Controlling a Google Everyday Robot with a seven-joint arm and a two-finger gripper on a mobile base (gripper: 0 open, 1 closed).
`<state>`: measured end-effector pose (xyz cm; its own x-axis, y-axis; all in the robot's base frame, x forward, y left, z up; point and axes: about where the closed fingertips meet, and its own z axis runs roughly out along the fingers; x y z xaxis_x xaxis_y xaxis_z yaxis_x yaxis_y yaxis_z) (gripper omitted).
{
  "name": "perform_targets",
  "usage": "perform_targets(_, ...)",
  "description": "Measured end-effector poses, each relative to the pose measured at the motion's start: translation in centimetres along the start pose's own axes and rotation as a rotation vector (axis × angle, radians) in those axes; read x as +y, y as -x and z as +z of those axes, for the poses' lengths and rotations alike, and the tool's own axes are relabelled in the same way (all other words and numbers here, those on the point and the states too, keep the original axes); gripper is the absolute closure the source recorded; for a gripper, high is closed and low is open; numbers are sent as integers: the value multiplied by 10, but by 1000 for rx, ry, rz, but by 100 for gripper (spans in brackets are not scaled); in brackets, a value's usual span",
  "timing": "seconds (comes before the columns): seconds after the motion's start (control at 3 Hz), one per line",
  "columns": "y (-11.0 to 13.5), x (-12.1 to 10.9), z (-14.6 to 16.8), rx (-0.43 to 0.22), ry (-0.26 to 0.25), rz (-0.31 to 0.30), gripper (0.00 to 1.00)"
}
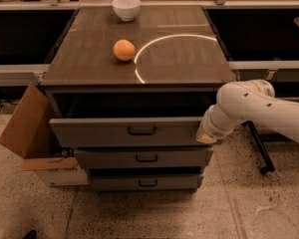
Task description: Close top drawer
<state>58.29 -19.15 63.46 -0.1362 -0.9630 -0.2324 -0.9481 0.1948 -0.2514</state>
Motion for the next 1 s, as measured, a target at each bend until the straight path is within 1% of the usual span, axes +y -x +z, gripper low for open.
perform_targets(0.33, -2, -14, 6, -1, -7, 15, 100)
perform_targets(1.0, -7, -34, 16, -10, -16, 44, 100)
